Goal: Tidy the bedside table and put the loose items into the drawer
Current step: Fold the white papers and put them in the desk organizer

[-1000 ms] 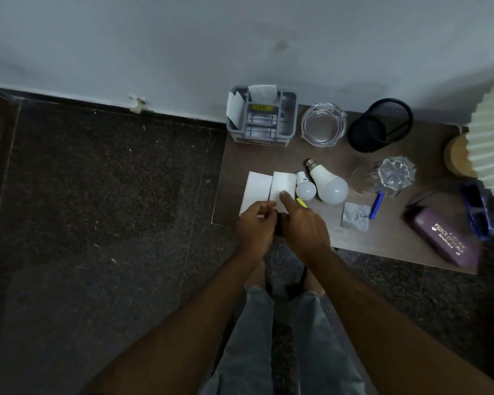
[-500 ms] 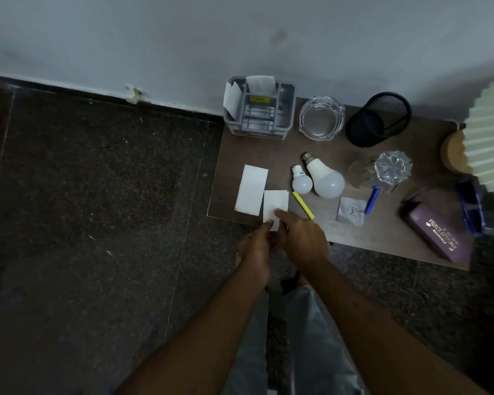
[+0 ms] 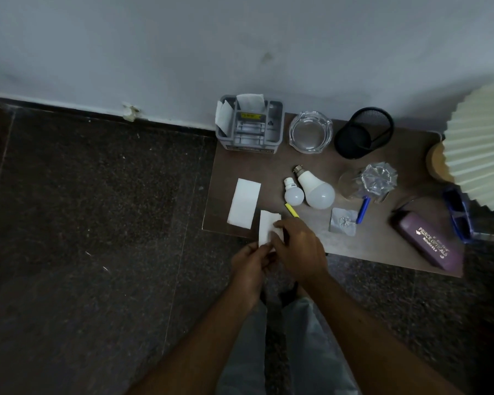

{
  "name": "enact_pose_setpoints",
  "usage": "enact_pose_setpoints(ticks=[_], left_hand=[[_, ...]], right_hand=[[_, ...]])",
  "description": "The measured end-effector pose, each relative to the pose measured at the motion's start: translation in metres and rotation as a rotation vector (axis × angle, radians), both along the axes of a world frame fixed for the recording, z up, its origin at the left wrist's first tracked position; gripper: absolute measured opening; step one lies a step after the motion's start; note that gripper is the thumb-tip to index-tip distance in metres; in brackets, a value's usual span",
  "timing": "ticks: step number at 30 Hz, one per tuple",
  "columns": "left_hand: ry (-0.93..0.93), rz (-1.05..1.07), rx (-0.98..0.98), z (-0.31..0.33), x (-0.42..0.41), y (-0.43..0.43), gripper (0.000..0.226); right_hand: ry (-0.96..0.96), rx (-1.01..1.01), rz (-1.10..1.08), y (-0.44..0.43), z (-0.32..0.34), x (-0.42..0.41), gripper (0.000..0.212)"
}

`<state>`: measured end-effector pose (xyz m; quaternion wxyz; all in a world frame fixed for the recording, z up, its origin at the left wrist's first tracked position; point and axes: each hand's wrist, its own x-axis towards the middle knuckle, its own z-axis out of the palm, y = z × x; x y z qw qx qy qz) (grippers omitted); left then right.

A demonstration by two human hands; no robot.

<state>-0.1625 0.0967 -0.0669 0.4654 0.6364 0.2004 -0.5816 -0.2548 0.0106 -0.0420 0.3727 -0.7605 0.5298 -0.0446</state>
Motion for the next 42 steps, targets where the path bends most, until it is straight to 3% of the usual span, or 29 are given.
enact_pose_setpoints(ticks=[4, 10, 15, 20, 24, 31, 34, 42], left_hand=[[-0.031, 0.018, -0.108, 0.017, 0.011, -0.013, 0.02], [-0.118, -0.143, -0.22, 0.05, 0.04, -0.054, 0.013], [-0.172, -0.239, -0.284, 0.063, 0.061, -0.089, 0.007], [-0.208, -0.157, -0.296, 0.07, 0.077, -0.117, 0.004], [-0.248, -0.096, -0.295, 0.078, 0.092, -0.137, 0.004], [-0.348, -0.215, -0.311, 0.093, 0.107, -0.171, 0.006], [-0.437, -0.205, -0.286, 0.097, 0.109, -0.184, 0.014], [-0.518, -0.192, -0.322, 0.099, 0.102, -0.188, 0.026]], right_hand=[[-0.141, 0.066, -0.208, -0.012, 0.01, 0.005, 0.031], [-0.507, 0.451, -0.539, -0.053, 0.027, 0.026, 0.039], [-0.669, 0.553, -0.652, -0.087, 0.042, 0.042, 0.022], [-0.662, 0.453, -0.652, -0.112, 0.057, 0.048, 0.019], [-0.618, 0.372, -0.526, -0.128, 0.062, 0.051, 0.015], [-0.571, 0.231, -0.436, -0.154, 0.074, 0.061, 0.004], [-0.518, 0.115, -0.462, -0.166, 0.079, 0.068, 0.013], [-0.379, -0.048, -0.527, -0.183, 0.081, 0.085, 0.011]])
